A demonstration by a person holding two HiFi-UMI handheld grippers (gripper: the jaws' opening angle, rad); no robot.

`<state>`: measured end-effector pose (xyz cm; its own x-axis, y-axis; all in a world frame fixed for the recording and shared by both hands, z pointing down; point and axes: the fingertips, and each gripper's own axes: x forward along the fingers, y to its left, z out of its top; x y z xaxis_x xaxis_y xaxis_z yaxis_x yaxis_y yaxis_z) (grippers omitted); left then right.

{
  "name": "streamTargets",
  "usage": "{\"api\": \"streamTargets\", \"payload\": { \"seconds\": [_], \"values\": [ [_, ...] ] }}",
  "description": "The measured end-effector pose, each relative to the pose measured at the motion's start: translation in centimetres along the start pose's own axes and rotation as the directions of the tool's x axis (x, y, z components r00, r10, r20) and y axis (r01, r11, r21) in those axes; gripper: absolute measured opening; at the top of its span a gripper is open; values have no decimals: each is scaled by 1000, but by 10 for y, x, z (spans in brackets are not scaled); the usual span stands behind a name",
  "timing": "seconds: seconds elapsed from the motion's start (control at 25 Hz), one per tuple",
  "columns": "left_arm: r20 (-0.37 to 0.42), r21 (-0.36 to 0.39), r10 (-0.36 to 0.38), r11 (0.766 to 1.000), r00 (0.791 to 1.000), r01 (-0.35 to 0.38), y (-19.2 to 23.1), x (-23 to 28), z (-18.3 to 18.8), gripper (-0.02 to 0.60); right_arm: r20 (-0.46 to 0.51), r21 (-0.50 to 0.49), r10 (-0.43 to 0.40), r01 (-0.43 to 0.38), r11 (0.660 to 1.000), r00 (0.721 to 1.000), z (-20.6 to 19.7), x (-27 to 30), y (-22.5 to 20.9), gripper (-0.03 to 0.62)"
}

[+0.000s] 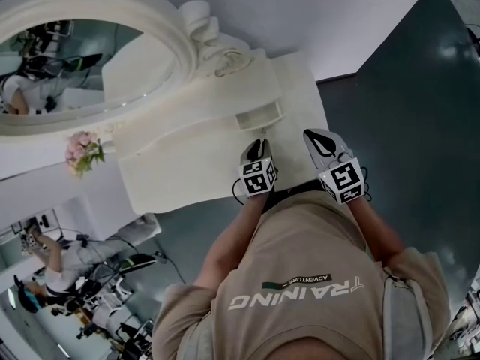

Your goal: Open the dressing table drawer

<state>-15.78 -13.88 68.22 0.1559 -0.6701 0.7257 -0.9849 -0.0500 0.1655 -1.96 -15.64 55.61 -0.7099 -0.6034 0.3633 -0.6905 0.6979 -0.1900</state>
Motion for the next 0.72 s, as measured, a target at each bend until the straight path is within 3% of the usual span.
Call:
{"api": "streamTargets", "payload": {
  "seconds": [0.12, 0.52, 0.72],
  "values": [
    [-4, 0, 0, 1000, 1000, 0, 8, -14, -8, 15, -11, -1, 9, -9, 1000, 1000, -1, 3, 6, 3],
    [27, -13, -35, 999, 999, 35, 28, -56, -17, 14, -43, -52, 60, -63, 997, 997, 12, 17, 36, 3],
    [93, 46, -49, 998, 994, 45, 43, -77, -2, 15, -11, -86, 64, -65, 994, 998, 34, 28, 54, 3]
  ]
}}
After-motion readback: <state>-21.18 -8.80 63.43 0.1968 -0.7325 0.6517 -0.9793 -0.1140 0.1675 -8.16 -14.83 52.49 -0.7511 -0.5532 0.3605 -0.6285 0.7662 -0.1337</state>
